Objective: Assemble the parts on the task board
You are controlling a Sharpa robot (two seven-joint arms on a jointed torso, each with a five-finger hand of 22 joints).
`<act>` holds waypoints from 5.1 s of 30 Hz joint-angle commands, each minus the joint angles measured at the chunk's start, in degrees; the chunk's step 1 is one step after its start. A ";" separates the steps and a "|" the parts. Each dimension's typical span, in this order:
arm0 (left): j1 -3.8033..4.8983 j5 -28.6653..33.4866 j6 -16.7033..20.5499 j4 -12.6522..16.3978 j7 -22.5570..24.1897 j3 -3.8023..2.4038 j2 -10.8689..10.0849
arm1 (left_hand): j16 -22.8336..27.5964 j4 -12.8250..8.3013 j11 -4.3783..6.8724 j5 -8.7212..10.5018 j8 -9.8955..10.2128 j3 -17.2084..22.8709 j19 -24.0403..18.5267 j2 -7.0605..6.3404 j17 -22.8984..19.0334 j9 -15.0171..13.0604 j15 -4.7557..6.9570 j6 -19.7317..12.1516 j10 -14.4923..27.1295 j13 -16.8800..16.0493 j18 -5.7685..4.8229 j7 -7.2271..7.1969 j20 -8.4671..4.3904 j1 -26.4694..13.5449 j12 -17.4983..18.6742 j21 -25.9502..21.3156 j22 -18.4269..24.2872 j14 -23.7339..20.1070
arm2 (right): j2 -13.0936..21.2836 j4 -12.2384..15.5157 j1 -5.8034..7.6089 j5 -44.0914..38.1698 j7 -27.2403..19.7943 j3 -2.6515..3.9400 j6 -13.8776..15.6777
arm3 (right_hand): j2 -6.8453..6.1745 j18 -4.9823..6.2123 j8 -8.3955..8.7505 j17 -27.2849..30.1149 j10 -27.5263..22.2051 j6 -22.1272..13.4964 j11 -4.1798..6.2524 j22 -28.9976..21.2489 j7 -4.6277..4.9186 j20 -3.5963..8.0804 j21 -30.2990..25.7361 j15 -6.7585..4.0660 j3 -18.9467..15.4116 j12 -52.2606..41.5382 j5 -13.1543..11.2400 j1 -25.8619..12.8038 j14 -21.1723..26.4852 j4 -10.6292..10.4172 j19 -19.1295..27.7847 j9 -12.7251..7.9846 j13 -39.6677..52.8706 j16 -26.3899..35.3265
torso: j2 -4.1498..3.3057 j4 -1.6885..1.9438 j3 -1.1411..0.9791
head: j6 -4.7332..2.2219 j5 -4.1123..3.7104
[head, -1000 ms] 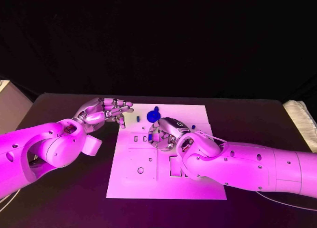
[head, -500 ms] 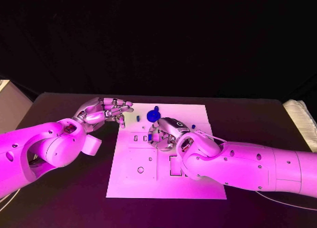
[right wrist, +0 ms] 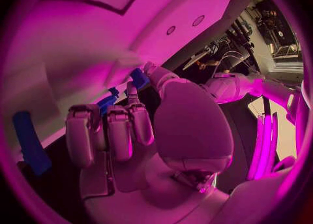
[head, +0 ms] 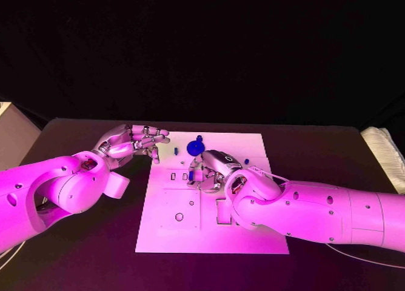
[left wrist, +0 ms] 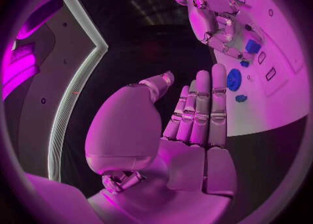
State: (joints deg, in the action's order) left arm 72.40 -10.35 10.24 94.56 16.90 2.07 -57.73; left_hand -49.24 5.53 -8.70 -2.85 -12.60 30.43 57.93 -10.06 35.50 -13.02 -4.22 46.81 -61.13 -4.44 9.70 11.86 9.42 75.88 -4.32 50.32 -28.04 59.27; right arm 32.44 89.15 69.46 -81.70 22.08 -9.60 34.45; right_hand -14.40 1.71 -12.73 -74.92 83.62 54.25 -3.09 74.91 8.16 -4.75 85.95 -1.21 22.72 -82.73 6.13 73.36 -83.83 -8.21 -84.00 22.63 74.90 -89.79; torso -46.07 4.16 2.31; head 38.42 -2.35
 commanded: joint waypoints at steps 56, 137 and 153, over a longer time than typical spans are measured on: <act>7.25 -46.40 -24.35 -14.06 -46.16 0.75 17.81 | -34.74 11.31 6.66 0.02 -31.14 -9.12 11.46 3.14 40.20 -24.96 5.65 -2.85 3.37 -32.55 -2.26 -5.81 -5.15 -14.78 -50.83 21.31 -22.94 23.77 | 17.16 2.80 10.19 34.05 -26.93 1.15 -0.47 | 5.87 1.29 2.05 -12.16 -4.88 -4.95 -1.66 5.64 1.56 -1.20 -7.77 1.45 -13.19 5.13 6.86 10.63 -5.31 -8.09 -1.02 -2.74 4.33 1.69 | 2.68 -0.63 -1.21 | 1.11 3.30; 7.86 -45.27 -26.84 -17.85 -46.86 1.58 24.99 | -35.56 11.21 6.45 -0.03 -31.22 -9.69 11.97 4.65 41.87 -25.84 5.40 -3.31 3.97 -32.56 -2.46 -5.64 -4.86 -16.13 -51.19 22.07 -24.23 24.43 | 15.74 0.18 10.06 33.03 -23.61 1.07 -2.35 | 5.77 1.36 2.22 -12.11 -4.88 -5.34 -1.76 5.36 1.66 -1.28 -8.18 1.53 -12.92 5.11 6.48 10.15 -5.29 -8.15 -0.90 -2.87 4.32 1.75 | 1.61 1.04 -0.30 | 1.57 1.23; 7.77 -44.20 -27.50 -19.59 -46.83 1.59 26.99 | -35.62 11.11 6.47 -0.03 -31.29 -9.72 11.98 4.61 42.00 -25.97 5.40 -3.29 3.98 -32.57 -2.46 -5.67 -4.84 -15.91 -51.27 22.13 -24.30 24.48 | 15.47 0.04 10.03 33.02 -23.51 1.07 -2.47 | 5.77 1.36 2.22 -12.11 -4.88 -5.34 -1.76 5.36 1.66 -1.28 -8.18 1.53 -12.92 5.11 6.48 10.15 -5.29 -8.15 -0.90 -2.87 4.32 1.75 | 1.46 1.01 -0.24 | 1.50 1.10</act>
State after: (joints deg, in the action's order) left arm 80.18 -55.33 -16.72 75.13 -30.28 3.69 -30.99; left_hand -84.53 16.67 -2.15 -2.73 -43.68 21.03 69.82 -5.61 74.93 -38.90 1.21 43.83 -57.43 -37.05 7.91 6.22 4.31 60.13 -55.24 72.28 -52.25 83.53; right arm 47.97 89.23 79.52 -48.19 -1.42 -8.56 32.55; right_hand -8.62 2.60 -10.86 -74.91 79.12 49.29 -4.71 74.90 9.64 -5.55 78.16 -0.09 9.44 -77.86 12.77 83.87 -84.12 -16.44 -84.01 19.83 74.91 -88.24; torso -44.56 5.19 2.05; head 39.96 -1.18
